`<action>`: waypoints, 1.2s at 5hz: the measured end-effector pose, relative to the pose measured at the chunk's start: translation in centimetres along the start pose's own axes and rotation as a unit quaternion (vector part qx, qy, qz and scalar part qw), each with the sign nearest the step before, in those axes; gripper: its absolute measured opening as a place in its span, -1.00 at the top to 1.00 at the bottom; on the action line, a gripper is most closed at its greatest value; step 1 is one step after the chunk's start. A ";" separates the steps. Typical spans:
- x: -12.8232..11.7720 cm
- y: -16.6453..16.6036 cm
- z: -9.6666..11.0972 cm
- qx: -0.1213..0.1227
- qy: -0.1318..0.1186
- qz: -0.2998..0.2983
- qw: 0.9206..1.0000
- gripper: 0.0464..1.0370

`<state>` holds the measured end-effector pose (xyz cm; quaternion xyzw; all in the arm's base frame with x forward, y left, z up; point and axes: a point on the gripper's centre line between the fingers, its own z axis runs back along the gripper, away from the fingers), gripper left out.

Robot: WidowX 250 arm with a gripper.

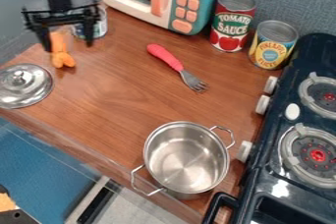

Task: Move the silver pot to the left side on the table

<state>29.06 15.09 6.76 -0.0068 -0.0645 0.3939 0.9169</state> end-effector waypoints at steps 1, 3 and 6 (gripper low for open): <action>-4.0 -3.0 0.7 -0.019 0.001 -0.101 0.995 -0.93; -11.4 -6.9 1.7 -0.048 0.011 -0.288 0.956 -0.93; -15.4 -9.0 -0.6 -0.037 0.043 -0.406 0.912 -0.93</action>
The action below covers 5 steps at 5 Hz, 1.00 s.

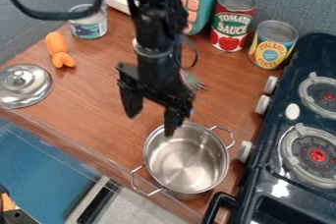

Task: Move the silver pot to the left side on the table

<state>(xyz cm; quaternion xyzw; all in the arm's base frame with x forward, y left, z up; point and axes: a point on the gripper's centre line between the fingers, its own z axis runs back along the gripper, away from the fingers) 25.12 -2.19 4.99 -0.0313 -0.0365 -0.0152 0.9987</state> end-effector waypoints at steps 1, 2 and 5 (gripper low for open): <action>-0.3 -0.3 -1.1 0.005 0.019 -0.008 1.000 -0.93; -0.4 -0.9 -2.5 0.019 0.034 -0.020 0.999 -0.93; -0.5 -0.3 -3.1 0.010 0.013 0.001 1.000 0.39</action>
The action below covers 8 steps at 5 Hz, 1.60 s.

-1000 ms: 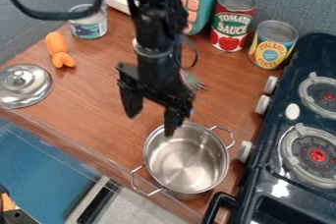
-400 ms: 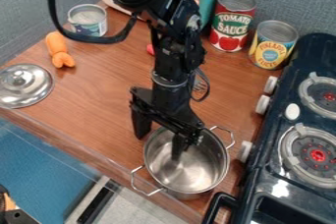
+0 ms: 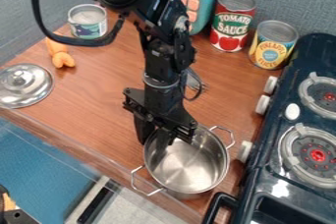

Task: Move the silver pot to the left side on the table

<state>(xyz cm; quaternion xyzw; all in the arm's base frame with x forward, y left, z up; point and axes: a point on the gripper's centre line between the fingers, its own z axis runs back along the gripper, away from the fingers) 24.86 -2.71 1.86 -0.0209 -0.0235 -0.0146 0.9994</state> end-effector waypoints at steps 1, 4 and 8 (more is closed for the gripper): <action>-0.1 0.4 0.3 -0.007 0.000 0.008 1.000 0.80; 2.0 6.4 5.1 -0.026 -0.054 0.102 0.993 0.95; 4.5 17.6 2.2 -0.008 -0.021 0.282 0.959 0.95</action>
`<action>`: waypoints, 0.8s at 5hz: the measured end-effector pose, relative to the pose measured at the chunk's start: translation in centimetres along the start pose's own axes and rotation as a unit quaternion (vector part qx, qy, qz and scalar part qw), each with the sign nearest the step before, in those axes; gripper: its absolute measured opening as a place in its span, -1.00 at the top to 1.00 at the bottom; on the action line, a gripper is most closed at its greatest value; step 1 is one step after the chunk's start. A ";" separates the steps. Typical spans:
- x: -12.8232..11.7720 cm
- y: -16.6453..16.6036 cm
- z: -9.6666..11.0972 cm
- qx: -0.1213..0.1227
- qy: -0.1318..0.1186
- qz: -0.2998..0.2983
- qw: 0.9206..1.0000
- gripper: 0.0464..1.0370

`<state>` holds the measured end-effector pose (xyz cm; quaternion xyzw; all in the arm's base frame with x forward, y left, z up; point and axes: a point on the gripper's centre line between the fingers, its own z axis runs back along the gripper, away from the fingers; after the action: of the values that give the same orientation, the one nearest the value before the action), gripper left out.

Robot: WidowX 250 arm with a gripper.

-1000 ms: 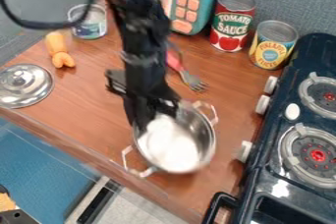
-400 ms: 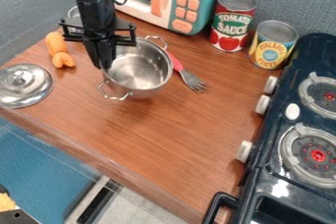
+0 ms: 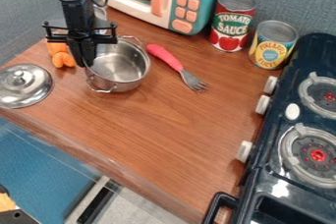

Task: Move the silver pot to the left side on the table

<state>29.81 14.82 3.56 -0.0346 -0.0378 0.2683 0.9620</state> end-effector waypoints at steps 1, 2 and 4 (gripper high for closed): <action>0.9 1.5 -0.5 0.003 0.003 0.028 1.000 0.95; 1.6 1.8 -0.7 0.005 0.004 0.032 0.999 0.95; 2.1 2.7 -1.3 0.005 0.025 0.052 0.998 0.54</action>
<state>30.32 18.11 2.15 -0.0381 -0.0101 0.3169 0.9476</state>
